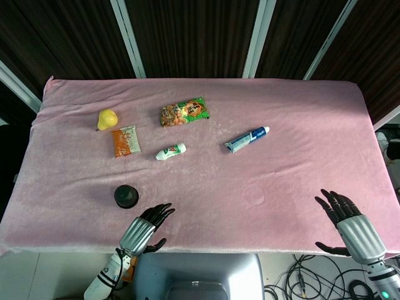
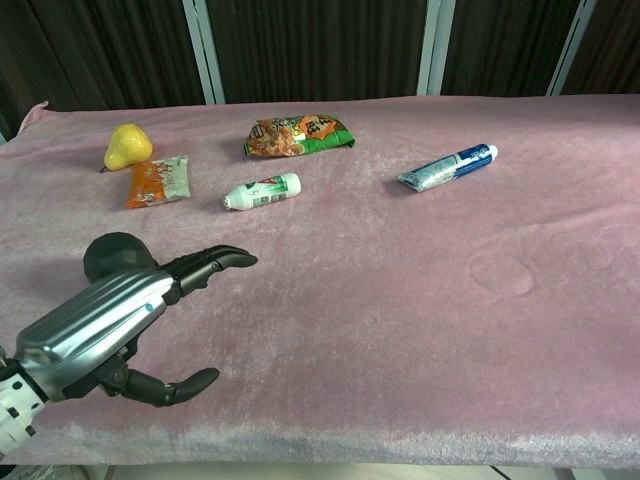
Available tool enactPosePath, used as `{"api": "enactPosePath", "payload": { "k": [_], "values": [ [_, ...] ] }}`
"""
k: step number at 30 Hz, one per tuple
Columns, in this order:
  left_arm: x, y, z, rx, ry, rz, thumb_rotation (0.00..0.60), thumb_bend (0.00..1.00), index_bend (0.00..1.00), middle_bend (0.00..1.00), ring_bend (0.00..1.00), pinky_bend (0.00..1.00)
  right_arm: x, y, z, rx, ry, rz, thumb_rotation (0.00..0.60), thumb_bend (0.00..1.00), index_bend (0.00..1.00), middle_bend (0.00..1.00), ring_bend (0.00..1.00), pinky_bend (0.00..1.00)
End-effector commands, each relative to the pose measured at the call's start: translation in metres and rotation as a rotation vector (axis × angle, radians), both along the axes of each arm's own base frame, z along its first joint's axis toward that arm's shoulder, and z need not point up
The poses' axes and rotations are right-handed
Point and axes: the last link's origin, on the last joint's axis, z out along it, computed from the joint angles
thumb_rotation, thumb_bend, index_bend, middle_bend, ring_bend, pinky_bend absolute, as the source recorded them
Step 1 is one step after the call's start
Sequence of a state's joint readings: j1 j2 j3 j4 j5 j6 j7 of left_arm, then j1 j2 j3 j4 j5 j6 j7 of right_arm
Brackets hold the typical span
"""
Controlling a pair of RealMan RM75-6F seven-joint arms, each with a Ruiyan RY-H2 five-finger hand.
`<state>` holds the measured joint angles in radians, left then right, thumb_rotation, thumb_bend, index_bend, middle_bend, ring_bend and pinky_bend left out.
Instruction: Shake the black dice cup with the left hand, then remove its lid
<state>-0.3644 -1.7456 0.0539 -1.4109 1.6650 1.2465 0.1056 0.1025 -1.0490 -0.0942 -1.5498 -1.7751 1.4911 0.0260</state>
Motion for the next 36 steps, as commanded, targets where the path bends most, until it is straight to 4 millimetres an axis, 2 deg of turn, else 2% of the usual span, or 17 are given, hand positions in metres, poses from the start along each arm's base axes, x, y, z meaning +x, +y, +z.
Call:
{"api": "enactPosePath", "payload": {
  "k": [1, 19, 26, 36],
  "values": [
    [0.0, 0.0, 0.0, 0.002, 0.0, 0.002, 0.6, 0.32, 0.12, 0.06, 0.1, 0.22, 0.0, 0.0, 0.0, 0.001, 0.0, 0.0, 0.6, 0.0, 0.0, 0.0, 0.06, 0.25],
    [-0.004, -0.003, 0.006, 0.003, 0.022, 0.007, 0.6, 0.32, 0.1, 0.06, 0.1, 0.23, 0.0, -0.001, -0.001, 0.008, 0.006, -0.002, 0.6, 0.0, 0.0, 0.0, 0.06, 0.25],
    [-0.007, 0.004, 0.024, 0.082, 0.018, 0.007, 0.6, 0.32, 0.1, 0.06, 0.1, 0.23, 0.001, -0.003, -0.002, 0.013, 0.009, -0.006, 0.6, 0.0, 0.0, 0.0, 0.06, 0.25],
    [-0.03, 0.028, 0.055, 0.171, 0.11, 0.079, 0.6, 0.32, 0.09, 0.05, 0.08, 0.23, 0.0, -0.002, -0.002, 0.014, 0.006, -0.01, 0.6, 0.0, 0.0, 0.0, 0.06, 0.25]
  ]
}}
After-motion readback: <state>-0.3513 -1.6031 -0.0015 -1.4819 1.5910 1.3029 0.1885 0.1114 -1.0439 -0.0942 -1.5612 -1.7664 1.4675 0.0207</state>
